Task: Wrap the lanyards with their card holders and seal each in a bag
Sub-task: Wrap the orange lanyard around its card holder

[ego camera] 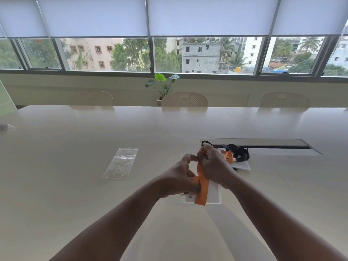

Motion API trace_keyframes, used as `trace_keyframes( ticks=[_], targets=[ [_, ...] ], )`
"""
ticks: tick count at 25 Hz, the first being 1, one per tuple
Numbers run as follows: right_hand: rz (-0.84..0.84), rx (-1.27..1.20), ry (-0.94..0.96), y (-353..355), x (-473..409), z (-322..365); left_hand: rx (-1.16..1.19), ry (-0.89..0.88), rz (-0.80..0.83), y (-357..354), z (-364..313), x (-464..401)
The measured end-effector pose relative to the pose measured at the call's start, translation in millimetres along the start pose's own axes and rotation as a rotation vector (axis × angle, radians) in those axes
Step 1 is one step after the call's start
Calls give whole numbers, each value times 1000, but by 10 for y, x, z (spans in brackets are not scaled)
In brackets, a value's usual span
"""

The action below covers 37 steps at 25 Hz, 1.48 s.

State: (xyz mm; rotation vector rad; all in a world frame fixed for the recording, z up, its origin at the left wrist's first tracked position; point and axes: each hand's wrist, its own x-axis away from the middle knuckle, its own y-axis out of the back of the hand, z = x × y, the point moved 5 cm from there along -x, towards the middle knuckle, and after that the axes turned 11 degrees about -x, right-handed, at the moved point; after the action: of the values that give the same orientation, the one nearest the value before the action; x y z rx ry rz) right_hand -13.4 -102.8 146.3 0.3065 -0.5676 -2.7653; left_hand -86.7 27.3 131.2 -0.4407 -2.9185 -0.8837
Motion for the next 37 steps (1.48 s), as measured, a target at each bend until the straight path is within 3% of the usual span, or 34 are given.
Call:
trace_keyframes(
  ticks=[5,11,16,22,28,32,37],
  targets=[
    [-141,125,137,22,15,42,86,48,-99,49,34,7],
    [-223,130,88,70,-6,-72,356,128,-102,-82,136,39],
    [-233,73,37,145,-59,-38,117,102,-210,-84,158,27],
    [-38,-109,-99,153,-149,-81,48,5,-179,-83,97,22],
    [293,-640,-428,106,-45,-426,93,-20,-130,-80,79,47],
    [292,-725,-415,185,-71,-417,166,-30,-17,-99,46,89],
    [287,-664,-355,245,-137,-354,181,-43,-19,-106,6,102]
  ],
)
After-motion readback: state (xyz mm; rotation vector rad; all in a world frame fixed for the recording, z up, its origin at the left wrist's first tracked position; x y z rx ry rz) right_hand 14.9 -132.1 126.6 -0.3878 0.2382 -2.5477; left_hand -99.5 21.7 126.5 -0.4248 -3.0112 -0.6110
